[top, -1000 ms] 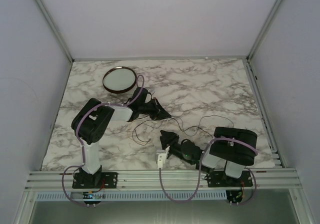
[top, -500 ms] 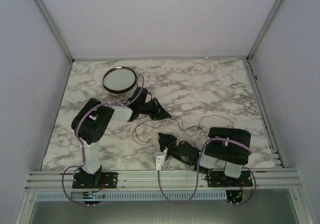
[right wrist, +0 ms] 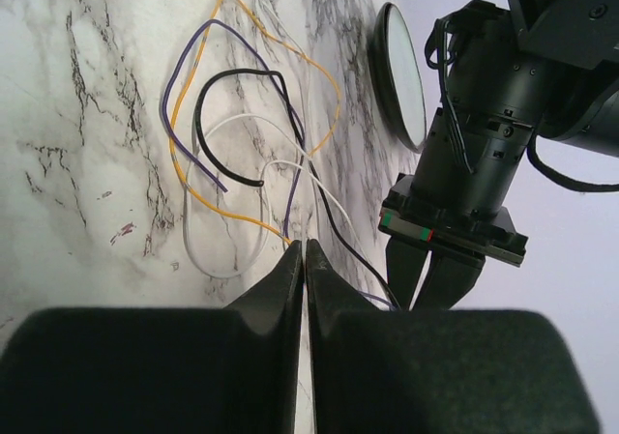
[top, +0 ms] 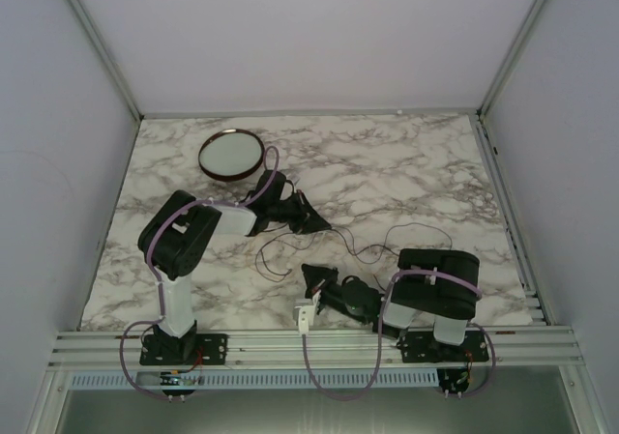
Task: Zip-tie the wires
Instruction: Tie the cable at the center of the board.
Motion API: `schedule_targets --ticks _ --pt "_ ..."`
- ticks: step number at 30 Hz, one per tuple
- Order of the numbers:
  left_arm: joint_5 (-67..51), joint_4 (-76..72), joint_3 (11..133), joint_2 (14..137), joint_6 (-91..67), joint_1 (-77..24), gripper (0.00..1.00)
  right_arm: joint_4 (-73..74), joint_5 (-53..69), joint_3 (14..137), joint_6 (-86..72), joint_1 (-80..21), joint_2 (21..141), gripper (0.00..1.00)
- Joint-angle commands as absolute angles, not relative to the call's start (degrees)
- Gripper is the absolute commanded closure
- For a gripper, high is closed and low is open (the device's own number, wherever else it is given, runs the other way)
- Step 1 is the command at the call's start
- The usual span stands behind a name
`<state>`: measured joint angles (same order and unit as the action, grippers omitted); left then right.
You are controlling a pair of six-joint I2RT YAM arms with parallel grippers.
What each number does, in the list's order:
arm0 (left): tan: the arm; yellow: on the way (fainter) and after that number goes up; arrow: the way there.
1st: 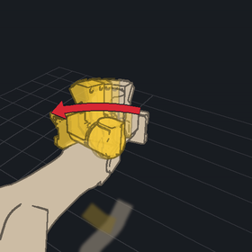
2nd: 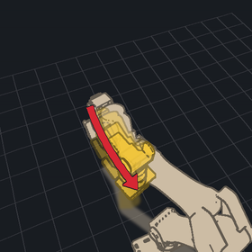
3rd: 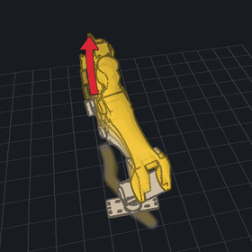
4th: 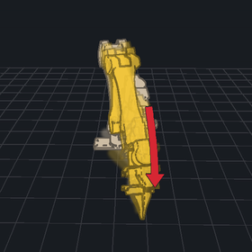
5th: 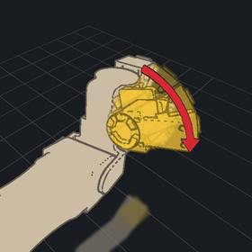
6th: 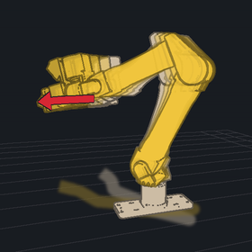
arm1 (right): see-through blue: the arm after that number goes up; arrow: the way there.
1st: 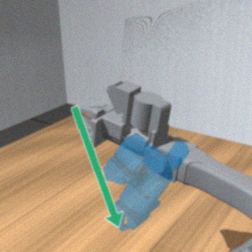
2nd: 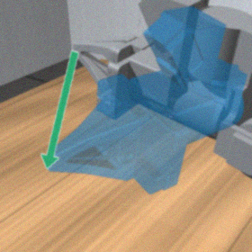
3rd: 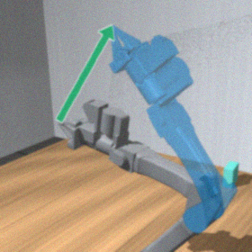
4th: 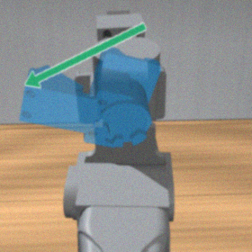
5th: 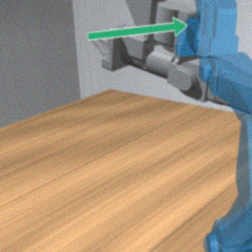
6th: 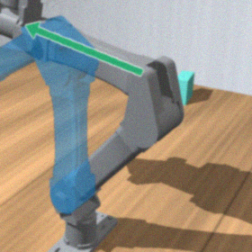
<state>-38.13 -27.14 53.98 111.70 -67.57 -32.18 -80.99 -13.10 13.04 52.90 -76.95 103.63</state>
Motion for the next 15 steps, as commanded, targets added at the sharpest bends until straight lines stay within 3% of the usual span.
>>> schedule_targets --ticks 1,7,15 --pt "-38.96 -27.45 52.76 109.43 -68.19 -31.9 1.0 -83.31 -13.36 13.97 51.44 -77.64 104.35 1.0" --pt "-38.65 -27.41 52.7 108.76 -64.46 -31.97 1.0 -82.63 -14.54 13.67 41.33 -77.4 100.85 1.0" --pt "-35.2 -28.78 49.52 104.29 -55.24 -32.45 1.0 -68.02 -12.05 14.71 23.86 -74.94 89.87 1.0"
